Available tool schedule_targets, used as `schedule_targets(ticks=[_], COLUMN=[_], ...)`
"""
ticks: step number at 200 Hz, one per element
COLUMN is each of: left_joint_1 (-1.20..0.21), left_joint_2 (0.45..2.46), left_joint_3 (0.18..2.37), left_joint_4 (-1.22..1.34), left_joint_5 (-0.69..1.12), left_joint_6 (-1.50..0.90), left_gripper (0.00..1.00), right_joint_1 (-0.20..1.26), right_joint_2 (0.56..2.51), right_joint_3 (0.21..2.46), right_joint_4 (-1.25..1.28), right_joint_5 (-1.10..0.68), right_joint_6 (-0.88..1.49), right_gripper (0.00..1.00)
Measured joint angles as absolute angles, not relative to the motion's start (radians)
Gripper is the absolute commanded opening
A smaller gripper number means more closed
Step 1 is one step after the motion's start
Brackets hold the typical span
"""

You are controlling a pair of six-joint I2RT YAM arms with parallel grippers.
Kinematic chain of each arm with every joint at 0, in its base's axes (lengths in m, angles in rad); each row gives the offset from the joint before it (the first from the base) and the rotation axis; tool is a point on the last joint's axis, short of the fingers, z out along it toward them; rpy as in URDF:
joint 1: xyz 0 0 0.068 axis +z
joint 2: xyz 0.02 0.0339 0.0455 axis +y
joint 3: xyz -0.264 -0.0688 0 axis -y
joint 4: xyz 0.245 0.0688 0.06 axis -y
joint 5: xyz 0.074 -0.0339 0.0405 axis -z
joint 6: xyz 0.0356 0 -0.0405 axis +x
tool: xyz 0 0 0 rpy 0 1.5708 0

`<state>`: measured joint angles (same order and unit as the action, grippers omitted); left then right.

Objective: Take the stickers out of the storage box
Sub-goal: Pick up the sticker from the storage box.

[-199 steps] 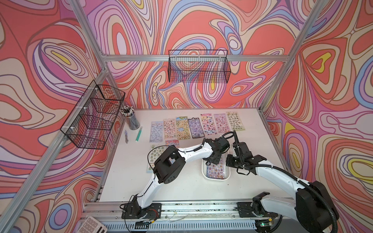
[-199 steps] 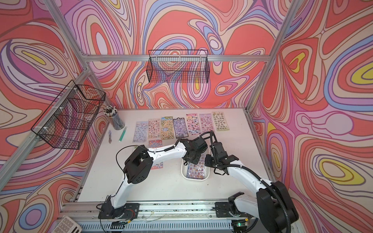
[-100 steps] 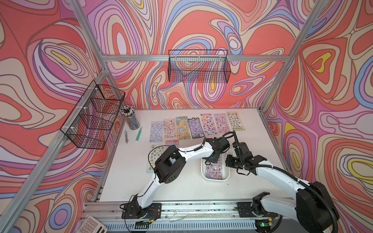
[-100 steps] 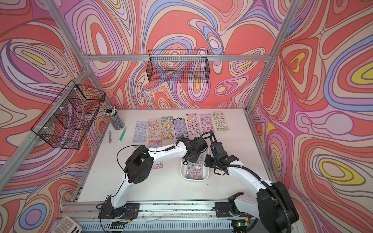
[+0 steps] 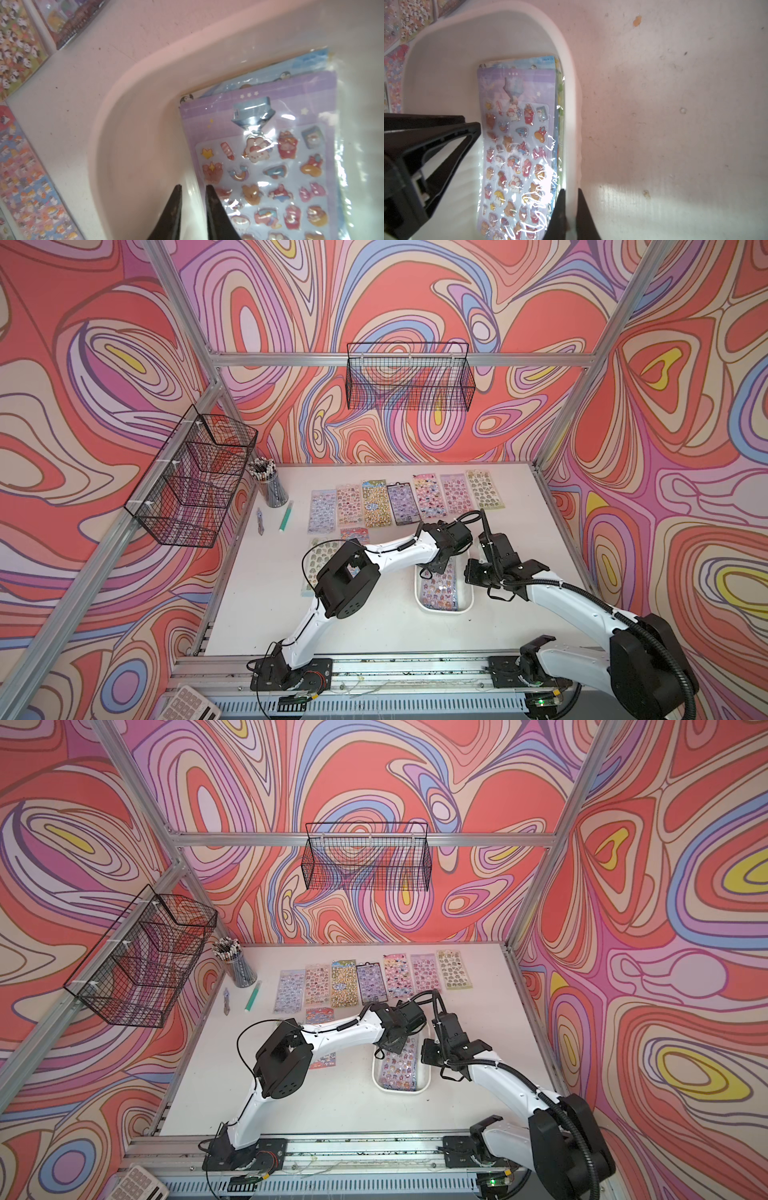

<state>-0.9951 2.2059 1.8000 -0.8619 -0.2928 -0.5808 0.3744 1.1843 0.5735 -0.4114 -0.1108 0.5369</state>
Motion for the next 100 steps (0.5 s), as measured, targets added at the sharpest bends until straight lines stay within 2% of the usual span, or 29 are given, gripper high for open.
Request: schedule_targets(ticks=[52,100], left_joint_1=[-0.995,-0.982], left_joint_2=[2.17,2.174], left_joint_3=[1.8,1.759], left_joint_4=[-0.861,-0.839], left_joint_5=[-0.234,-0.184], left_joint_6=[-0.603,-0.635], left_gripper=[0.45,0.49], right_joint_1=[0.374,0.374], right_joint_2=[1.183,1.18], right_joint_3=[0.572,0.57], right_joint_4=[-0.411,-0.409], right_joint_5=[-0.11,-0.122], right_joint_6=[0.537,0.533], right_gripper=[0.0,0.0])
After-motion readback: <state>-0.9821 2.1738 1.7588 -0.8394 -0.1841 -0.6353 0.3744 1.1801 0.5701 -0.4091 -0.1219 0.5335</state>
